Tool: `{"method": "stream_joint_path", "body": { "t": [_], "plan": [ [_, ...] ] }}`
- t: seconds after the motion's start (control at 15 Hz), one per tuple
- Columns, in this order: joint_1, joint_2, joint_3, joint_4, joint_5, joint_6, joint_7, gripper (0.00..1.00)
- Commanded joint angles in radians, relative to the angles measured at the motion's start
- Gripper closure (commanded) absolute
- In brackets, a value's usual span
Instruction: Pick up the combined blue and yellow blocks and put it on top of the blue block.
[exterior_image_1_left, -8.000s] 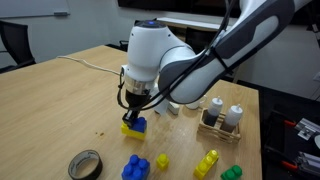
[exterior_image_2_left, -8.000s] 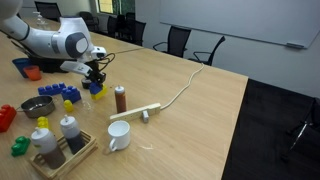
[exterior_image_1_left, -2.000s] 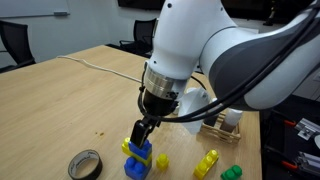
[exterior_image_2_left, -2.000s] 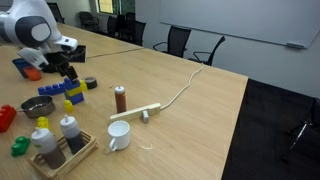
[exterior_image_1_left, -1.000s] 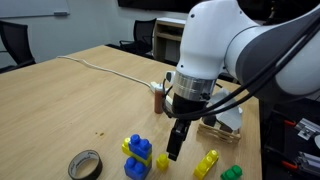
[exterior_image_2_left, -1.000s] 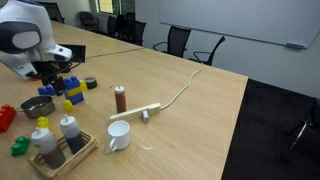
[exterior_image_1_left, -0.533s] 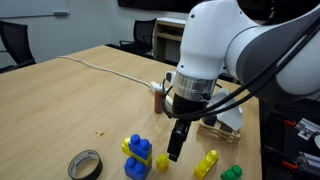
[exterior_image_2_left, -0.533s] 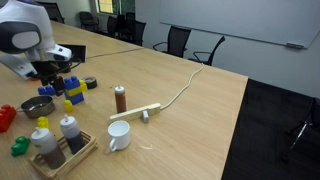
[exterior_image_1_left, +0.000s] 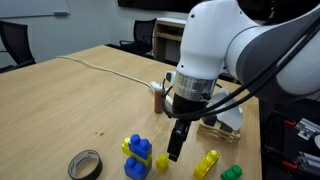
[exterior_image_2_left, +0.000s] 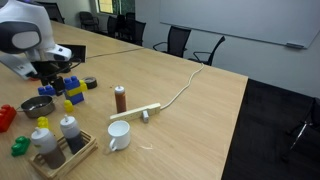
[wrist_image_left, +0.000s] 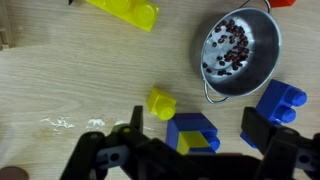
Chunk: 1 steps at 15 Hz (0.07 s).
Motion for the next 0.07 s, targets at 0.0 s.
{"method": "stream_joint_path", "body": {
  "t": [0.0],
  "plan": [
    [-0.007,0.000,0.006,0.001,-0.004,-0.002,0.002,0.00]
  ]
}}
